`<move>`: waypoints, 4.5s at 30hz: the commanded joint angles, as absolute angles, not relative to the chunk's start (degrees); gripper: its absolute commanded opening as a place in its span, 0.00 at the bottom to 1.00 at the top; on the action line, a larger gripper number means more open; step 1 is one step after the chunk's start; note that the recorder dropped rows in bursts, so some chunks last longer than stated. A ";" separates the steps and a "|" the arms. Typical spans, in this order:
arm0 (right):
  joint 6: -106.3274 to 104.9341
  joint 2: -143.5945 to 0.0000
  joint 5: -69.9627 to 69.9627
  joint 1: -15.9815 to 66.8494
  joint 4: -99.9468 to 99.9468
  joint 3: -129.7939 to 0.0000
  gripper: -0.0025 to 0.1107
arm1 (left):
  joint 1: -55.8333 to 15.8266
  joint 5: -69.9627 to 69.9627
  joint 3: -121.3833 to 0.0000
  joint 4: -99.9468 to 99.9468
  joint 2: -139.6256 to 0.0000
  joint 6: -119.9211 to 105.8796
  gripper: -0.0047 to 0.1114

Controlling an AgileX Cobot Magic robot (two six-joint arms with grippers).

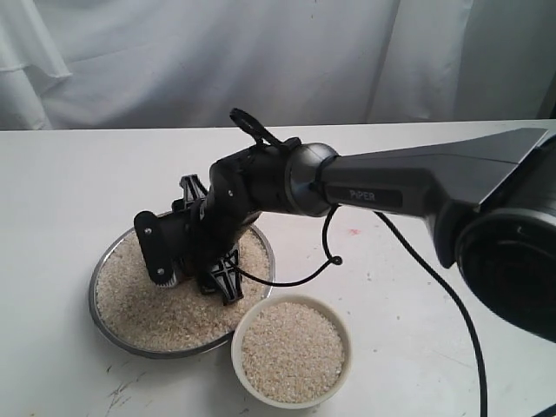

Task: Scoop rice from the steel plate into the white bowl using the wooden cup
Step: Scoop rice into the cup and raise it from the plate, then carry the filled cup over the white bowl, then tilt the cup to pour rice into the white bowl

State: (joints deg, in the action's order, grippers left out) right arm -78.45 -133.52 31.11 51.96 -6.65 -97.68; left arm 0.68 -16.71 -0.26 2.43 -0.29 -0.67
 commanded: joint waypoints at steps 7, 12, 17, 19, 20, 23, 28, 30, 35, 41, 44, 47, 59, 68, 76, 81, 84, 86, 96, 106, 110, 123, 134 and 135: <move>-82.26 -130.84 38.46 49.33 -11.42 -96.56 0.02 | 0.60 -16.34 0.00 2.48 0.00 -0.49 0.04; -82.26 -127.20 36.89 49.11 -10.89 -96.56 0.02 | 0.60 -16.34 0.00 2.48 0.00 -0.49 0.04; -82.11 -124.40 36.86 48.44 -10.80 -96.56 0.02 | 0.60 -16.34 0.00 2.48 0.00 -0.49 0.04; -82.11 -123.57 36.86 48.26 -10.62 -96.56 0.02 | 0.60 -16.34 0.00 2.48 0.00 -0.49 0.04; -82.11 -123.34 36.86 48.29 -10.02 -96.56 0.02 | 0.60 -16.34 0.00 2.48 0.00 -0.49 0.04; -82.11 -122.57 36.86 48.29 -9.03 -96.56 0.02 | 0.60 -16.34 0.00 2.48 0.00 -0.49 0.04; -79.68 -120.52 39.59 48.29 -4.83 -96.56 0.02 | 0.60 -16.34 0.00 2.48 0.00 -0.49 0.04; -79.04 -118.24 43.27 48.29 -4.09 -96.56 0.02 | 0.60 -16.34 0.00 2.48 0.00 -0.49 0.04; -79.27 -112.55 42.01 48.29 -5.62 -90.75 0.02 | 0.60 -16.34 0.00 2.48 0.00 -0.49 0.04; -80.38 -105.39 32.67 46.98 -6.23 -75.34 0.02 | 0.60 -16.34 0.00 2.48 0.00 -0.49 0.04; -81.13 -102.68 30.61 46.25 -5.98 -70.55 0.02 | 0.60 -16.34 0.00 2.48 0.00 -0.49 0.04; -81.28 -99.92 28.72 46.01 -3.49 -66.35 0.02 | 0.60 -16.34 0.00 2.48 0.00 -0.49 0.04; -81.40 -94.12 28.94 46.01 8.30 -59.41 0.02 | 0.60 -16.34 0.00 2.48 0.00 -0.49 0.04; -77.24 -94.12 28.07 48.27 14.89 -56.47 0.02 | 0.60 -16.34 0.00 2.48 0.00 -0.49 0.04; -64.32 -94.12 29.09 52.73 31.83 -56.47 0.02 | 0.60 -16.34 0.00 2.48 0.00 -0.49 0.04; -61.92 -94.12 30.79 54.86 35.54 -56.47 0.02 | 0.60 -16.34 0.00 2.48 0.00 -0.49 0.04; -61.69 -94.12 31.81 55.88 37.10 -56.47 0.02 | 0.60 -16.34 0.00 2.48 0.00 -0.49 0.04; -61.69 -94.12 32.14 55.99 37.33 -56.47 0.02 | 0.60 -16.34 0.00 2.48 0.00 -0.49 0.04; -61.32 -94.79 32.73 56.57 39.52 -55.34 0.02 | 0.60 -16.34 0.00 2.48 0.00 -0.49 0.04; -58.47 -94.79 31.61 58.00 44.47 -53.64 0.02 | 0.60 -16.34 0.00 2.48 0.00 -0.49 0.04; -58.21 -94.79 31.21 58.00 44.58 -53.64 0.02 | 0.60 -16.34 0.00 2.48 0.00 -0.49 0.04; -57.21 -94.79 29.64 58.37 50.69 -53.64 0.02 | 0.60 -16.34 0.00 2.48 0.00 -0.49 0.04; -52.66 -94.79 31.86 60.14 60.18 -53.64 0.02 | 0.60 -16.34 0.00 2.48 0.00 -0.49 0.04; -52.00 -94.79 31.86 60.46 61.01 -53.64 0.02 | 0.60 -16.34 0.00 2.48 0.00 -0.49 0.04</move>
State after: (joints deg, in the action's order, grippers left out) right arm -54.11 -95.01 31.32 59.29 57.45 -53.72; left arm 0.68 -16.71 -0.26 2.43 -0.29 -0.67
